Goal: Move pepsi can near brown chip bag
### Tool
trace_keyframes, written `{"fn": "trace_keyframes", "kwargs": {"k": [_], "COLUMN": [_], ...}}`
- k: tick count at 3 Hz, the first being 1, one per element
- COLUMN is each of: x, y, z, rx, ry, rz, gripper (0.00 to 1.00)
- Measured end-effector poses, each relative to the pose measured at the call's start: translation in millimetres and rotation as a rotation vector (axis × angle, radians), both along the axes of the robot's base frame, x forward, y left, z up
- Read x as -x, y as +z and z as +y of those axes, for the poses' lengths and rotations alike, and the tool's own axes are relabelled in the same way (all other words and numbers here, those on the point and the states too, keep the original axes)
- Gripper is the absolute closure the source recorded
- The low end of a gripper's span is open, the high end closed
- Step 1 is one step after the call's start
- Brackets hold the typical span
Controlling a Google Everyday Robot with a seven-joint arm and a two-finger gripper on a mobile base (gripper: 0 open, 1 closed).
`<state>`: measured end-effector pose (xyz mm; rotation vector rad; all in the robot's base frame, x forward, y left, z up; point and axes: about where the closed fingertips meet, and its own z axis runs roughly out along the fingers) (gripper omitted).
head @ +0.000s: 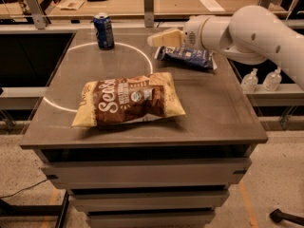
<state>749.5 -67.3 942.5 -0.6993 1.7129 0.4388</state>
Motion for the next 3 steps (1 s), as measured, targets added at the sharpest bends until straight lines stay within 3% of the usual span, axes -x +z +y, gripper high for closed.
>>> {"fn": "trace_keyframes", "kwargs": {"k": [1,2,3], "x": [-18,-37,-49], "y": [-3,-18,-26], "z": [36,80,103], "rx": [-0.005,0.031,0.06], "ry": [0.037,0.113,0.158], "rz": [-0.028,-0.014,-0.004], "gripper": [0.0,0.0,0.0]}}
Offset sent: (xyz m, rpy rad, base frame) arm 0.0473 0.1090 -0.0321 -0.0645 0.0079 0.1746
